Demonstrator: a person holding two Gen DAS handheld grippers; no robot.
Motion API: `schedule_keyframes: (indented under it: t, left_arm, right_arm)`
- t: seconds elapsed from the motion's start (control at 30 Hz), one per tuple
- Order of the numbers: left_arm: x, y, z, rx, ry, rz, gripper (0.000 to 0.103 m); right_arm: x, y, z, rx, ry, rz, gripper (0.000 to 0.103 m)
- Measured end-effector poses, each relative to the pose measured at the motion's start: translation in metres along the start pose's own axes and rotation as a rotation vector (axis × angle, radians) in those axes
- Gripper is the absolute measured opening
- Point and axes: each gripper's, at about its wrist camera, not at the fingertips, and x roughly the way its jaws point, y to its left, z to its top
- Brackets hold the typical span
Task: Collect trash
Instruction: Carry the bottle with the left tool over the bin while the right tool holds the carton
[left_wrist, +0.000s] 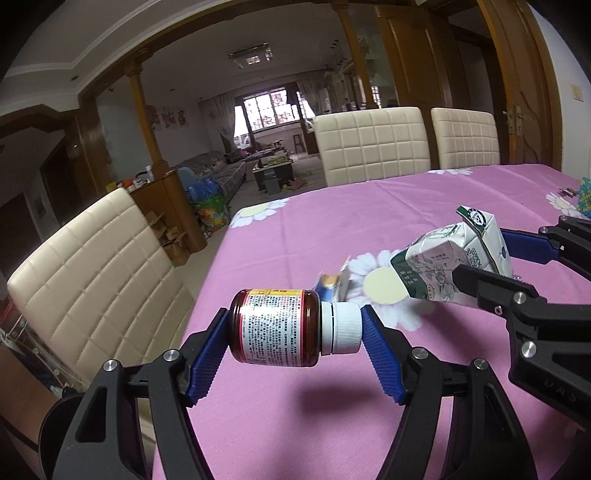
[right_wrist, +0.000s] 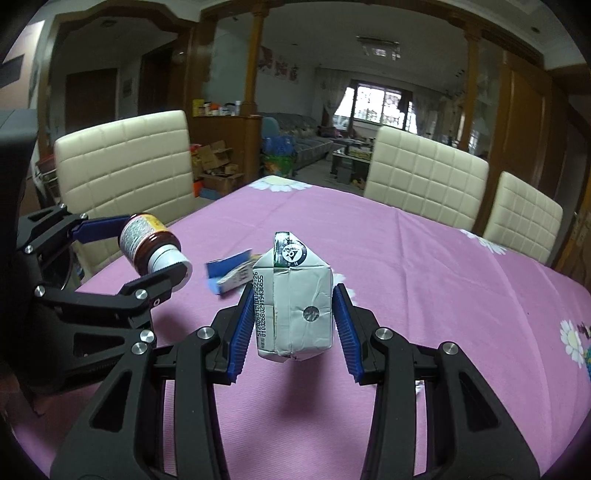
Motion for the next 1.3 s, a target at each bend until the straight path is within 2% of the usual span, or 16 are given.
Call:
schedule_keyframes:
  t: [0.3,0.63,1.03,1.3]
  left_arm:
    - [-0.017,0.026,-0.022,0.020,-0.004,0.092,0.068]
    - [-0.027,0.051,-0.040,-0.003,0.012,0.135,0.068]
    - [-0.060,0.098,-0.058,-0.087,-0.009,0.221,0.068]
    - [-0.072,0.139,-0.081,-0.149,0.011,0.328,0.068]
  right_arm:
    - [0.000,0.038,-0.006,-0.083,0.008,0.063,0.044]
    - [0.002,0.060,-0.011,-0.143,0.024,0.077,0.044]
    - [-0.003,0.106,-0.001,-0.213,0.012,0.163,0.044]
    - [-0.011,0.137,0.009,-0.246,-0.018,0.230,0.043]
